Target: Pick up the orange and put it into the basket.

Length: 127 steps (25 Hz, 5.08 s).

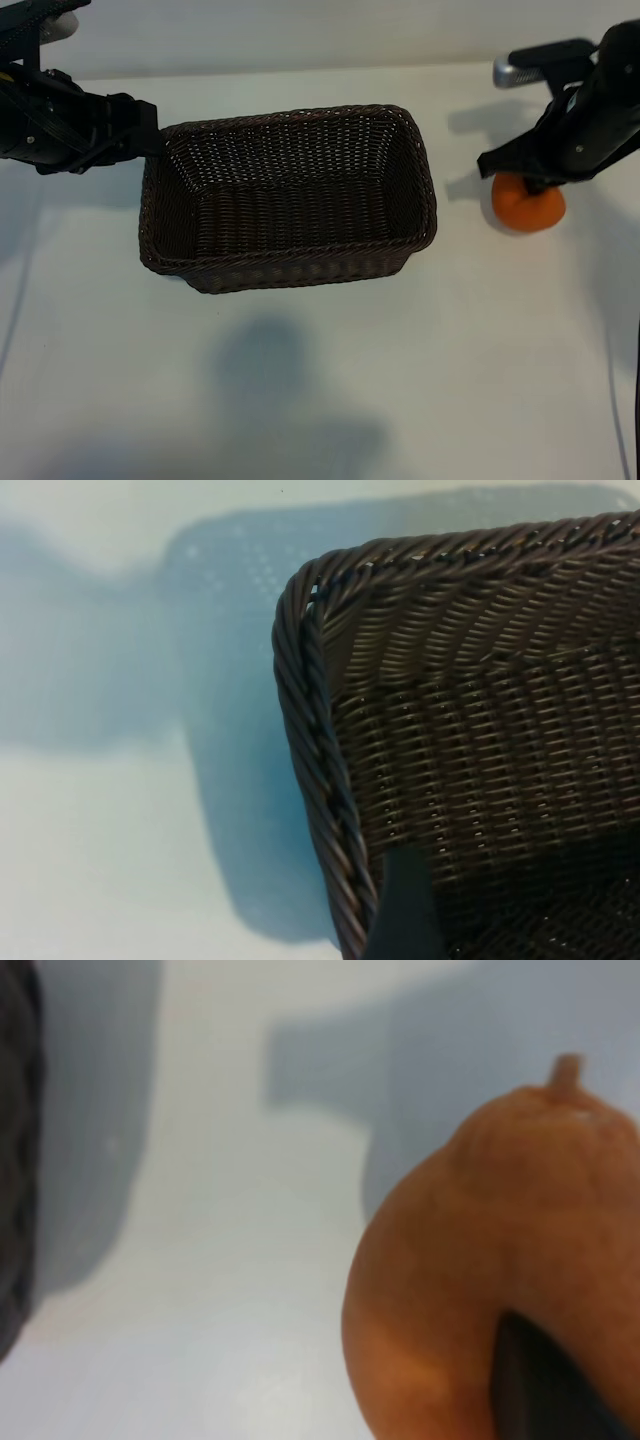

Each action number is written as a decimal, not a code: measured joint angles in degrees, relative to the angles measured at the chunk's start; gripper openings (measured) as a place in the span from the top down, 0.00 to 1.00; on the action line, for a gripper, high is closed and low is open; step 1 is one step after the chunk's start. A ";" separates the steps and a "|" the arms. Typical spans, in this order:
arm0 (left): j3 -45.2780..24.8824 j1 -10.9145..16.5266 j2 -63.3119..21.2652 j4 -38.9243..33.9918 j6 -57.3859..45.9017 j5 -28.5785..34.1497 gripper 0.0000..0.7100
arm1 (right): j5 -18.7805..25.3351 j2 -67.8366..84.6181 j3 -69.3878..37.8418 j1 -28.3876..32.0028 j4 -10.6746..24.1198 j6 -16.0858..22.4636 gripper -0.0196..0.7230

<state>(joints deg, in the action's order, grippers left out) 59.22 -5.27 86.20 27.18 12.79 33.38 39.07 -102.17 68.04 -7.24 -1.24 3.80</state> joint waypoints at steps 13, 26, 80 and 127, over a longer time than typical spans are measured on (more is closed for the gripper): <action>0.01 0.00 0.00 0.00 0.00 0.01 0.17 | 4.80 7.03 3.31 -0.12 -6.82 -4.50 0.91; 0.01 0.00 0.00 0.00 0.00 0.06 0.17 | 3.10 7.03 8.29 -14.10 -14.74 -10.60 0.91; 0.01 0.00 0.00 0.00 0.10 0.48 0.17 | 10.51 -15.42 26.52 -20.34 -21.77 -15.20 0.11; 0.01 0.00 0.00 0.00 0.45 0.02 0.17 | 26.90 -0.83 27.86 -18.18 4.06 -2.37 0.17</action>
<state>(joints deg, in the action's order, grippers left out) 59.23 -5.27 86.20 27.18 13.24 33.40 65.98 -103.00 95.90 -25.43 2.82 1.43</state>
